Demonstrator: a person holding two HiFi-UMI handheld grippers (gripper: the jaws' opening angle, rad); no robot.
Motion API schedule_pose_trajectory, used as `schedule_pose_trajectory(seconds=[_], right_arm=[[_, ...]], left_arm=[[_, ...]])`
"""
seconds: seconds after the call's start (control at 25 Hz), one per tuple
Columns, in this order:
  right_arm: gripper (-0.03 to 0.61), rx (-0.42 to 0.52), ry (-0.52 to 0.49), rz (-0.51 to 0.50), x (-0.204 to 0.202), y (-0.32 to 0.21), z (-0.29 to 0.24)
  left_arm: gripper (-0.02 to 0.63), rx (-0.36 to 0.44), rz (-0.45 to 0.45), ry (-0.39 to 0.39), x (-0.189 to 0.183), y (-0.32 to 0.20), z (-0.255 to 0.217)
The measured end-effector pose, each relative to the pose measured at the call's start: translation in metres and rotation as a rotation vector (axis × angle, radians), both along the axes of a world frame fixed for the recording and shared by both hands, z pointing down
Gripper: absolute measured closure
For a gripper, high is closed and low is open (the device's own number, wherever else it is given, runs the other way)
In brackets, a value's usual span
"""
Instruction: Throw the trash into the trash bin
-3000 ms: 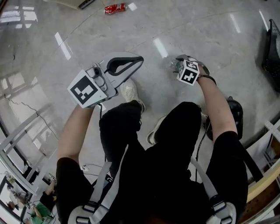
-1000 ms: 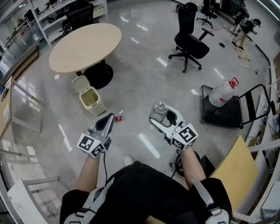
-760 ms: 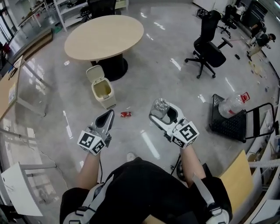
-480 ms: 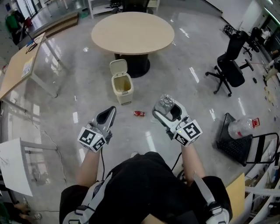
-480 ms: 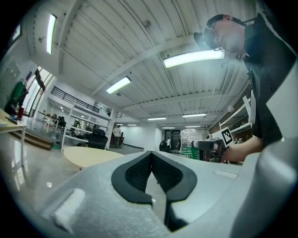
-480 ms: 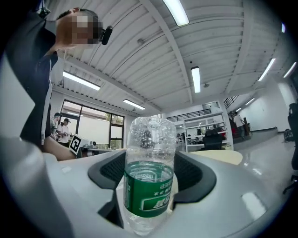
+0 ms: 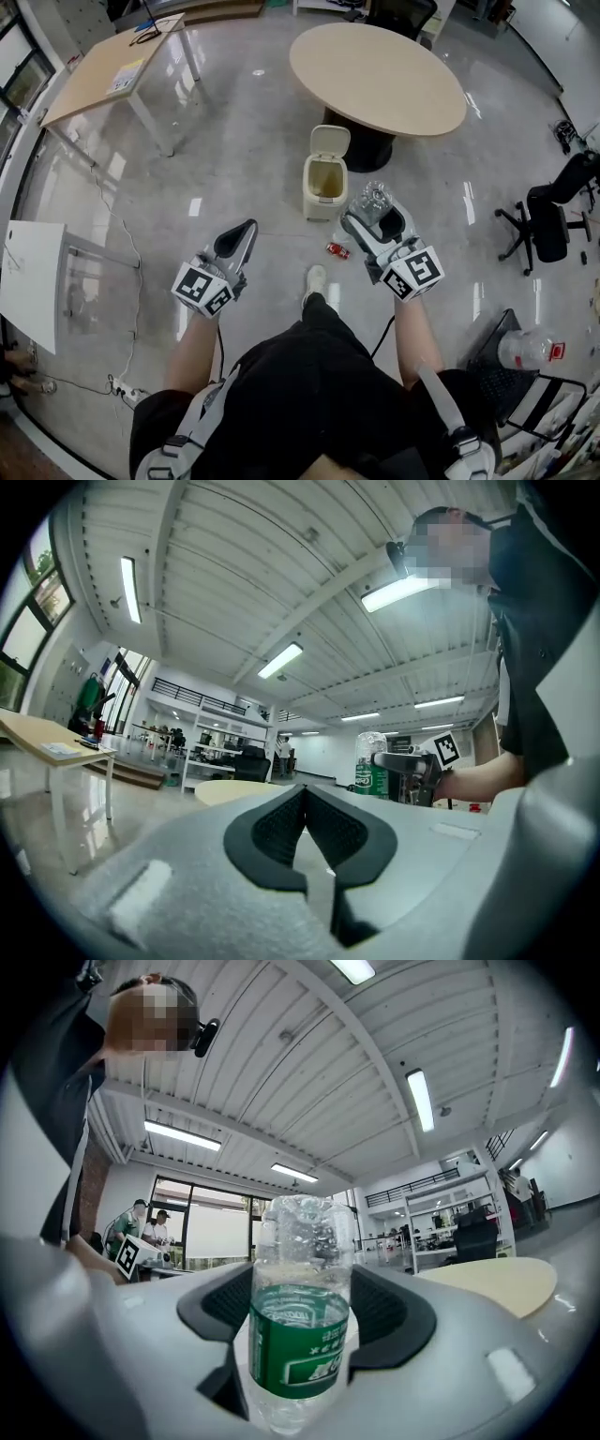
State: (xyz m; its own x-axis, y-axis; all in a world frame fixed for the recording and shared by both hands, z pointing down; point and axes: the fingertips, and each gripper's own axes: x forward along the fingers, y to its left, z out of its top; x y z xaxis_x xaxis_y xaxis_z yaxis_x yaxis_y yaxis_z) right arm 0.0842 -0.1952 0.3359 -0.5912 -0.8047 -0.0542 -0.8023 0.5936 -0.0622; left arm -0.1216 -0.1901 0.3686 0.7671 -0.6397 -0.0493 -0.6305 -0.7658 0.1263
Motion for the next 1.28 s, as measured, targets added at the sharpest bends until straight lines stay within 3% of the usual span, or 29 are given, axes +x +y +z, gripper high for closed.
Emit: schedule_pose_trajectory(seconds=[0.28,0.52,0.68,1.08,1.28], right_arm=[[0.261,-0.01,0.033,-0.059,0.003,-0.09,0.016],[0.261,0.011,0.004,-0.055,0.036,-0.162,0.01],[0.261,0.009,-0.034,-0.044,0.062,-0.198,0.009],[0.261,-0.072,-0.016,-0.002,0.081,-0.234,0.045],[0.261,-0.091,-0.012,0.036,0.081,-0.265,0.06]], left_arm=[[0.612,0.018,-0.054,0.015,0.006,-0.077,-0.013],[0.612,0.046,-0.015,0.015,0.045,-0.147,-0.022],[0.613,0.044,0.001,0.059,0.073,-0.188,-0.026],[0.612,-0.057,0.083,0.057,0.114,-0.233,0.012],[0.613,-0.1,0.101,0.044,0.116,-0.263,0.032]])
